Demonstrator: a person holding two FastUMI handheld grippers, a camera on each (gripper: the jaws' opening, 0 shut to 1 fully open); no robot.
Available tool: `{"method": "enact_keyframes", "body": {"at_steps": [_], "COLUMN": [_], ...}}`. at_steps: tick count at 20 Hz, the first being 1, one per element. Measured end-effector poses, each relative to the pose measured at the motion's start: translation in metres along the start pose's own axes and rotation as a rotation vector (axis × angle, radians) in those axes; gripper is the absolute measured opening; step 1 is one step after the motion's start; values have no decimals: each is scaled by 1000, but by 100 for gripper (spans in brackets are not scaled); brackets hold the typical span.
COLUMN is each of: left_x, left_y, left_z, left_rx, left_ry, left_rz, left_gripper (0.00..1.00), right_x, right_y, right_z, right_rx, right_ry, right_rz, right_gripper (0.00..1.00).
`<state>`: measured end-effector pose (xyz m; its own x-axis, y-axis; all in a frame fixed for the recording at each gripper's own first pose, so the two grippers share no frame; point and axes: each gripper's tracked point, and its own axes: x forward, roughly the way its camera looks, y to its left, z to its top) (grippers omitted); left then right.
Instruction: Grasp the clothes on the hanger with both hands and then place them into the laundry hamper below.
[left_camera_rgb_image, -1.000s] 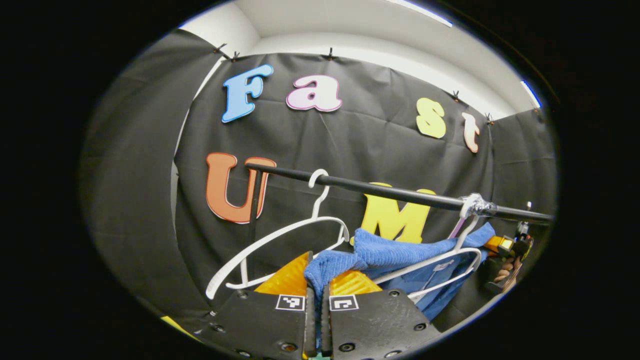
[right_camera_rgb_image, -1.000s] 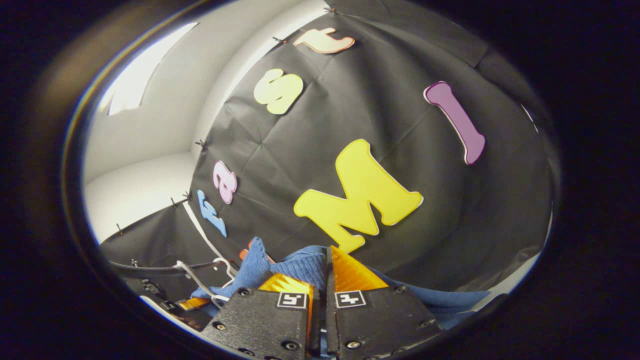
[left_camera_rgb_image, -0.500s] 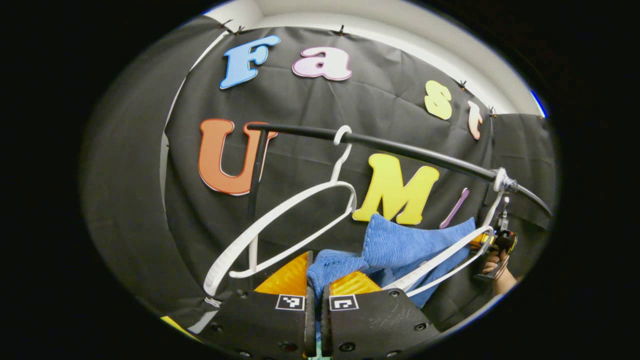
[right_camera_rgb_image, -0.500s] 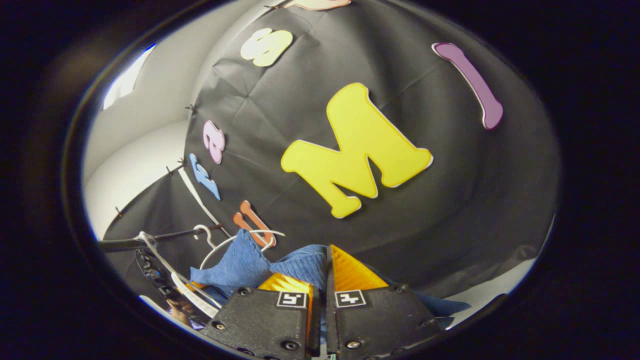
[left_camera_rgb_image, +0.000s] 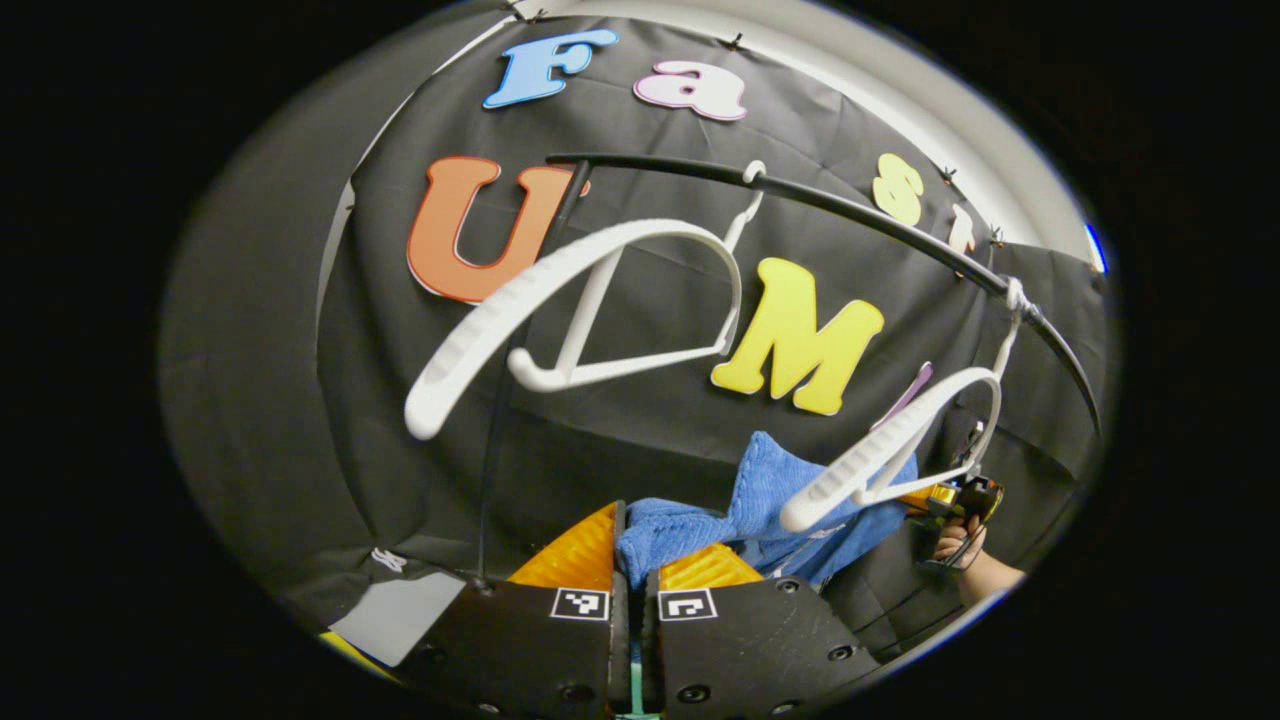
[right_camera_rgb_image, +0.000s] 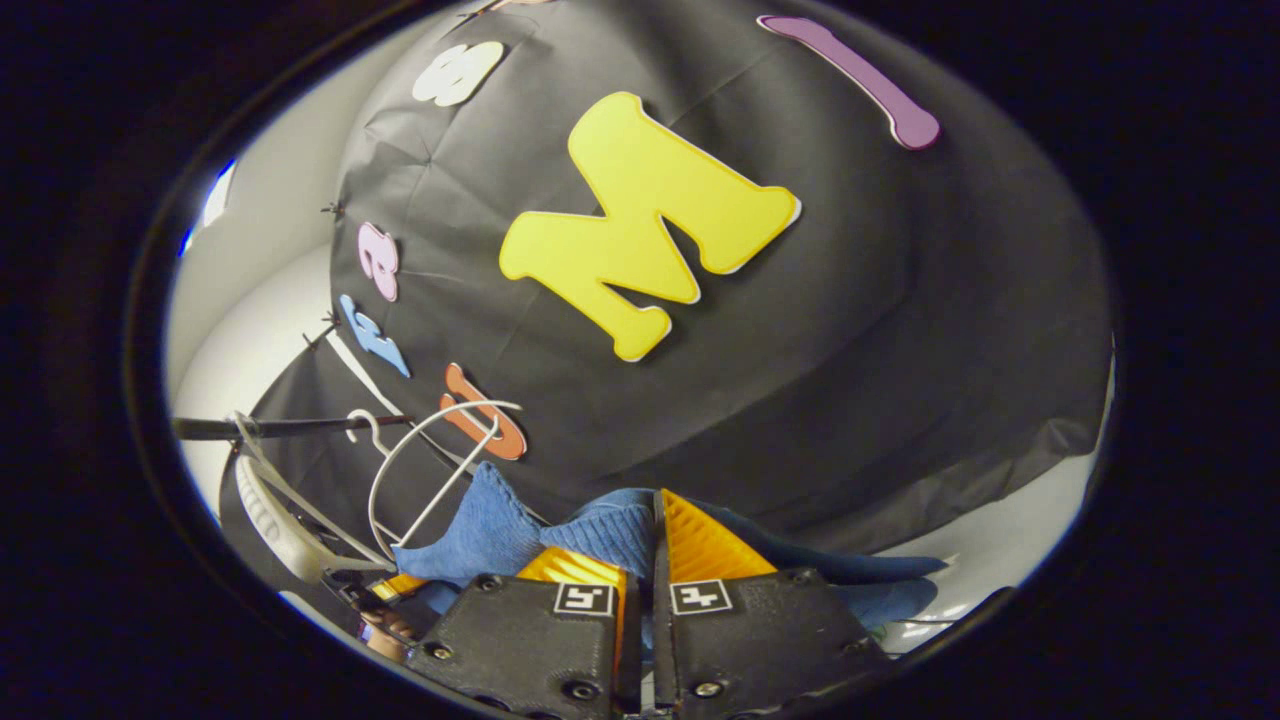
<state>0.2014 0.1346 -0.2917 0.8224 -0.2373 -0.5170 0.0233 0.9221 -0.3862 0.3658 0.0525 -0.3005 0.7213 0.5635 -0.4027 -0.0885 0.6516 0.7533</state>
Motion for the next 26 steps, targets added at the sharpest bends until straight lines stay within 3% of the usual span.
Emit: {"method": "enact_keyframes", "body": {"at_steps": [8,12,18,21,22,26], "left_x": [-34,-54,-77,-87,-91,-107], "left_y": [-7,-26,-77,-98,-106,-137], "left_z": [-47,-62,-73,-62,-60,-39], "left_rx": [8,89,173,183,183,211], "left_ry": [14,28,24,4,1,-46], "left_rz": [25,21,-48,-81,-99,-154], "left_gripper": [4,4,4,4,9,5], "right_x": [-37,-59,-80,-95,-98,-107], "right_y": [-4,4,32,55,66,106], "right_z": [-43,-72,-117,-124,-126,-143], "right_rx": [-15,-22,-26,-47,-56,-120], "right_ry": [-6,-10,10,14,12,37], "right_rz": [-56,-60,-30,2,12,61], "right_gripper": [8,8,7,8,8,7]}}
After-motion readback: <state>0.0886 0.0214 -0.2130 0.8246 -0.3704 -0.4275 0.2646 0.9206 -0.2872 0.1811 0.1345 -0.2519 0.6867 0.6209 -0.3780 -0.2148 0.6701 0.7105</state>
